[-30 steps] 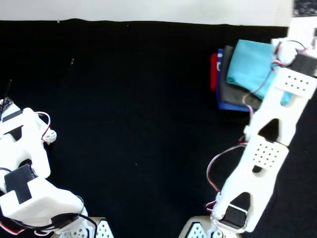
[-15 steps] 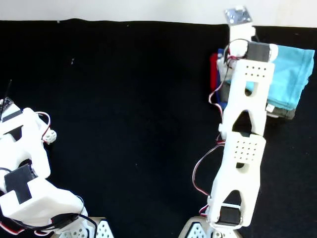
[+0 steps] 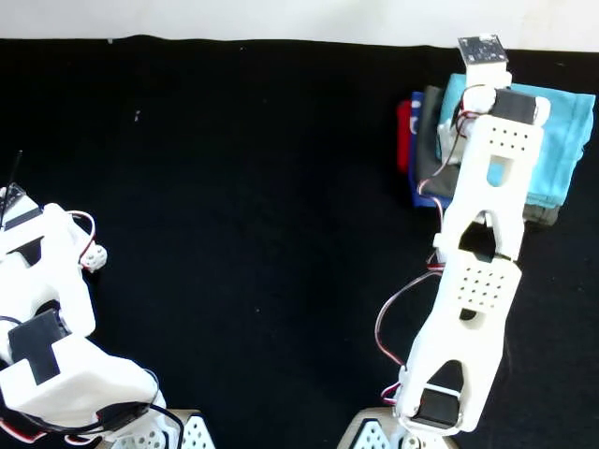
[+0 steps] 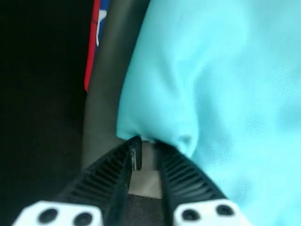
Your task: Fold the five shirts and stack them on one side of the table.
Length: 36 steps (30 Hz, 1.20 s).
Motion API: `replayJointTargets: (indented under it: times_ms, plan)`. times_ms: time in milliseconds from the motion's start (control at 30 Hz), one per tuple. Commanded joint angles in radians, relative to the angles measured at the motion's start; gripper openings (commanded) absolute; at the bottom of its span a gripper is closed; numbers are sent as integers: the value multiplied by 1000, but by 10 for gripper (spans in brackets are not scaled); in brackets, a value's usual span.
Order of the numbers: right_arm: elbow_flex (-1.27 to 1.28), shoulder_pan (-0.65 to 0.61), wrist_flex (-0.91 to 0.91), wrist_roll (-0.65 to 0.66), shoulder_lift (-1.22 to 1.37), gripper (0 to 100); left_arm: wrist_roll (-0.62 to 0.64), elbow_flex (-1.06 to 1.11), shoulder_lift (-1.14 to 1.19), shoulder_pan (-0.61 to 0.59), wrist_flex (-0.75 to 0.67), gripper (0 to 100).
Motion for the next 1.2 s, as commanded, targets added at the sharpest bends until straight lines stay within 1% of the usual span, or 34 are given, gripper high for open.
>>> replayJointTargets:
  times_ms: [0, 67, 167, 367, 433, 533, 667, 867, 1167]
  plan:
    - [-2, -31, 33, -8, -82, 189, 11, 4, 2, 10, -18, 10]
    - [-2, -51, 31, -8, -82, 195, 11, 4, 2, 10, -18, 10]
    - [-2, -77, 13, -8, -76, 163, 11, 4, 2, 10, -18, 10]
    - [-1, -81, -47, -3, -73, 38, 11, 4, 2, 10, -18, 10]
    - [1, -71, -54, 51, -73, 5, 11, 4, 2, 10, -18, 10]
    - [1, -53, -56, 112, -71, 5, 11, 4, 2, 10, -18, 10]
    - [-25, -28, -31, 117, -87, 5, 11, 4, 2, 10, -20, 10]
    - [-176, -42, 99, 120, -124, 5, 11, 4, 2, 10, -20, 10]
    - [-197, -45, 107, 150, -197, 5, 11, 4, 2, 10, -20, 10]
